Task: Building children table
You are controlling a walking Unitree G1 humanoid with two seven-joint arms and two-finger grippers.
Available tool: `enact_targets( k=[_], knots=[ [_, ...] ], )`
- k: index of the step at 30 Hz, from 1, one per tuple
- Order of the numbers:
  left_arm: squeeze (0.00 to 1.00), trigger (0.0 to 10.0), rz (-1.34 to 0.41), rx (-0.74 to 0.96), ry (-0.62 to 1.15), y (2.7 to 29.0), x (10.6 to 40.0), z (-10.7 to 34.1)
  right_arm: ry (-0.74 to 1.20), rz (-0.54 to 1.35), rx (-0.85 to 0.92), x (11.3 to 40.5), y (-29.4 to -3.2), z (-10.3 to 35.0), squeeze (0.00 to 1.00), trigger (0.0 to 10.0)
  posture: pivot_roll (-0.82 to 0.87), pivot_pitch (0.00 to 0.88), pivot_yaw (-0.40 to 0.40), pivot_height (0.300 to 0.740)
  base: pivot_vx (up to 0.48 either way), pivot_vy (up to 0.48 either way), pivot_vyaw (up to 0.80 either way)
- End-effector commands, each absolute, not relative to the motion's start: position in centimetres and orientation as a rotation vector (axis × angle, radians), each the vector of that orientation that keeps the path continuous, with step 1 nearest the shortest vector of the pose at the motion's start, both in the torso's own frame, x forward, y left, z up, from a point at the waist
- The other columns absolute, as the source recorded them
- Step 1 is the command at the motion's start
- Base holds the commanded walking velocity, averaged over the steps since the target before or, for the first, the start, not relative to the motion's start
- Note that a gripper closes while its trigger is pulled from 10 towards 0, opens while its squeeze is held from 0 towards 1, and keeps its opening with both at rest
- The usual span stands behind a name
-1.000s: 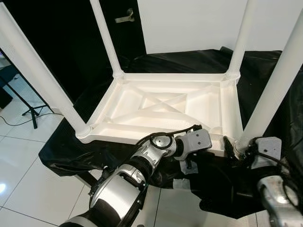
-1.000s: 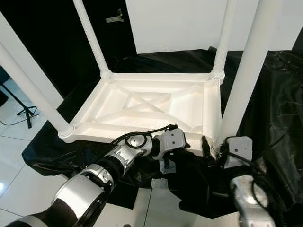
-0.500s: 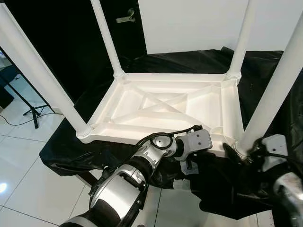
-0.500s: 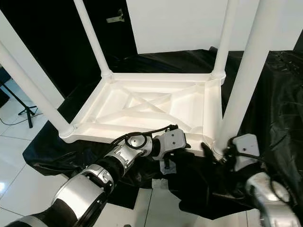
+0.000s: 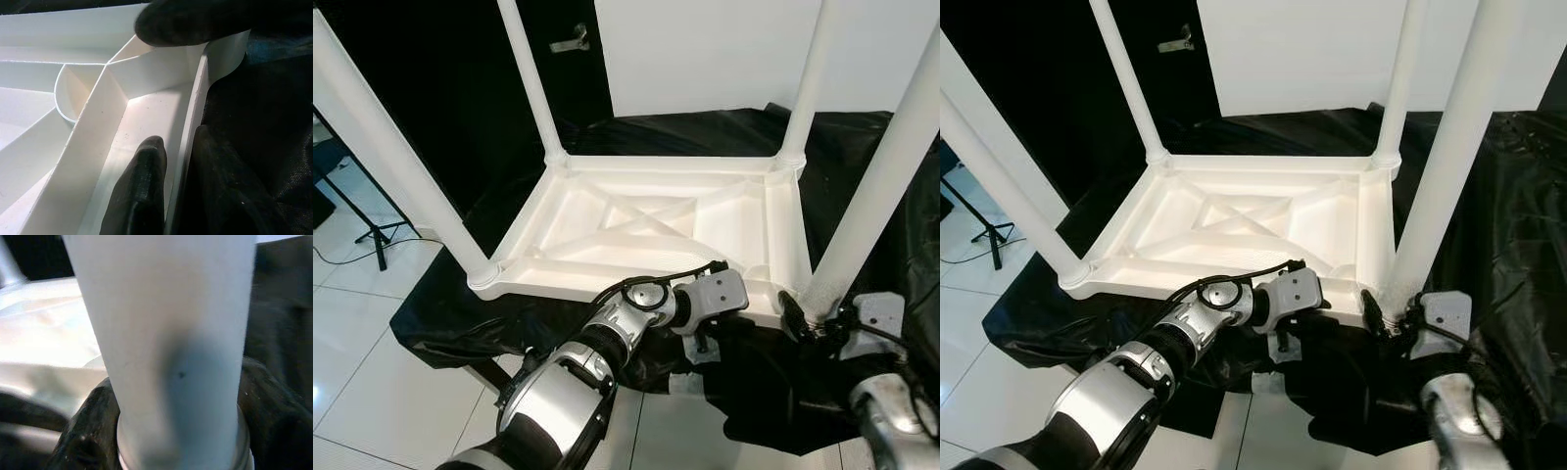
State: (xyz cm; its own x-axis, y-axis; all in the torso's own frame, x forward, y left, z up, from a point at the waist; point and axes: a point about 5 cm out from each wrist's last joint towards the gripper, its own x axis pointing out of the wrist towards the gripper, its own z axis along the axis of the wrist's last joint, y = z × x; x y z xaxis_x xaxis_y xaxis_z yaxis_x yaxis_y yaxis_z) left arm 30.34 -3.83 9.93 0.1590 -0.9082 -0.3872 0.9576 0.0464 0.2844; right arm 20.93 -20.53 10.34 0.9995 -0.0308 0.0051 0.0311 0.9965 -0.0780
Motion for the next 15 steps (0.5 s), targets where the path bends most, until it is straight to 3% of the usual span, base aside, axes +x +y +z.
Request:
enact_targets(
  k=[1,4,10,11,12,13,14,15],
  knots=[
    [0.0,10.0,-1.345,0.531,0.18,-3.7,29.8,8.1,0.086,-0.056,-0.022,20.4,-19.5,8.4,0.0,0.0,-0.02,0.0,0.109,0.74,0.0,0.0,0.0],
    [0.0,10.0,-1.347,0.531,0.182,-3.7,29.8,8.0,0.042,-0.197,-0.044,20.3,-20.4,8.9,0.0,0.0,-0.02,0.0,0.11,0.74,0.0,0.0,0.0],
    [0.0,10.0,-1.35,0.533,0.181,-3.8,29.7,8.0,0.021,-0.238,-0.06,20.3,-20.5,9.1,0.0,0.0,-0.02,0.0,0.109,0.74,0.0,0.0,0.0],
    [0.0,10.0,-1.349,0.533,0.181,-3.8,29.7,8.0,0.015,-0.229,-0.077,20.4,-20.2,9.2,0.0,3.9,-0.02,0.0,0.11,0.74,0.0,0.0,0.0],
    [0.0,10.0,-1.349,0.533,0.181,-3.8,29.7,8.0,0.015,-0.229,-0.077,20.4,-20.2,9.2,0.0,3.9,-0.02,0.0,0.11,0.74,0.0,0.0,0.0],
    [0.0,10.0,-1.349,0.534,0.181,-3.8,29.7,8.0,0.007,-0.21,-0.093,20.5,-20.0,9.3,0.0,10.0,-0.02,0.0,0.109,0.74,0.0,0.0,0.0],
    [0.0,10.0,-1.349,0.534,0.181,-3.8,29.7,8.0,-0.001,-0.18,-0.101,20.7,-19.7,9.4,1.0,10.0,-0.02,0.0,0.109,0.74,0.0,0.0,0.0],
    [0.0,10.0,-1.349,0.534,0.181,-3.8,29.7,8.0,-0.001,-0.18,-0.101,20.7,-19.7,9.4,1.0,10.0,-0.02,0.0,0.109,0.74,0.0,0.0,0.0]
  ],
)
